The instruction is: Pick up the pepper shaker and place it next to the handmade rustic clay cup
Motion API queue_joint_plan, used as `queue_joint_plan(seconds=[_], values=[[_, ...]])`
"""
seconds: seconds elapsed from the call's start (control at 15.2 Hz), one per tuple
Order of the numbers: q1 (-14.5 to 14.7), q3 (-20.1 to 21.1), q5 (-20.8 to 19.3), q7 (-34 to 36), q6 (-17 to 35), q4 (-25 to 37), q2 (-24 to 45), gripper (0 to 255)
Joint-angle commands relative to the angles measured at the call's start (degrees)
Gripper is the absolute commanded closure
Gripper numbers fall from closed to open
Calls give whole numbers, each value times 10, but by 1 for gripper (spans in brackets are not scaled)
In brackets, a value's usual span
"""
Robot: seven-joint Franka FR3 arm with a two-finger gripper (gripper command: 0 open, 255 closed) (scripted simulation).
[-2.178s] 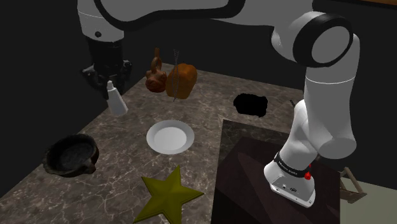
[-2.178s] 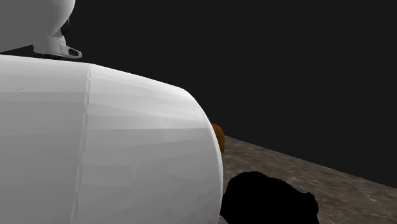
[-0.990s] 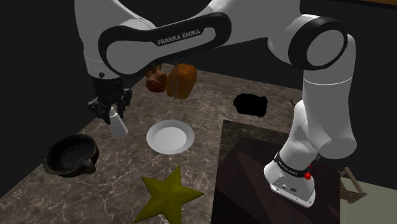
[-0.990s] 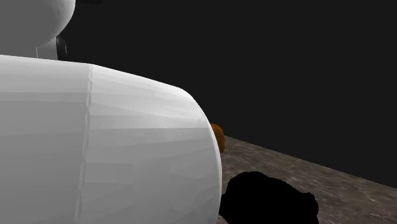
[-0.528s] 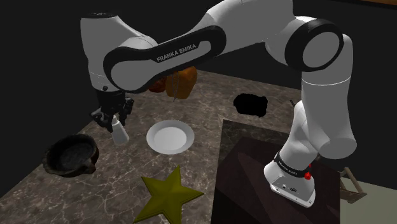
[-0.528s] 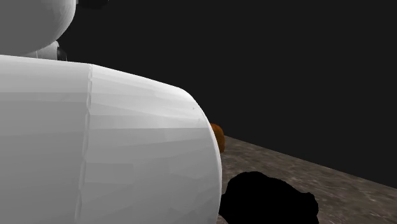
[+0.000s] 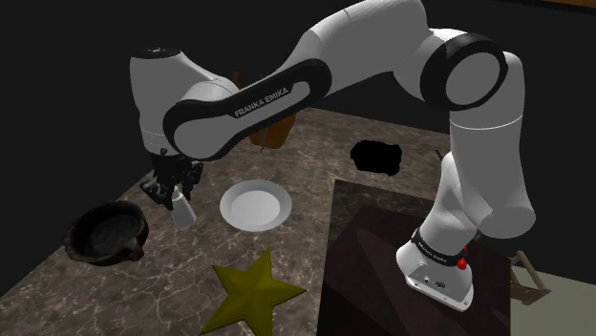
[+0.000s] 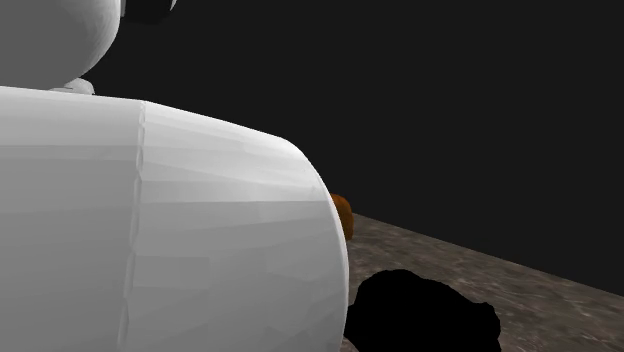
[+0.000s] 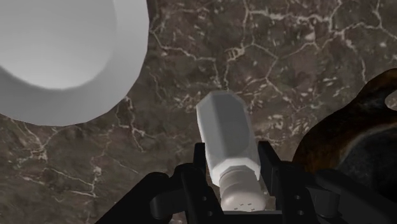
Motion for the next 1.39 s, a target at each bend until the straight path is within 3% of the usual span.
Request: queue_joint_plan(seconds=[0.0,0.4,0.46,0.79,1.06,1.32], values=[[0,0,0,0,4,-2,2,255],[0,0,0,0,4,-2,2,255],[0,0,0,0,4,-2,2,0],[0,0,0,0,4,-2,2,0],[-2,3,6,-4,-52,22,-31,0],[-2,3,6,-4,-52,22,-31,0]])
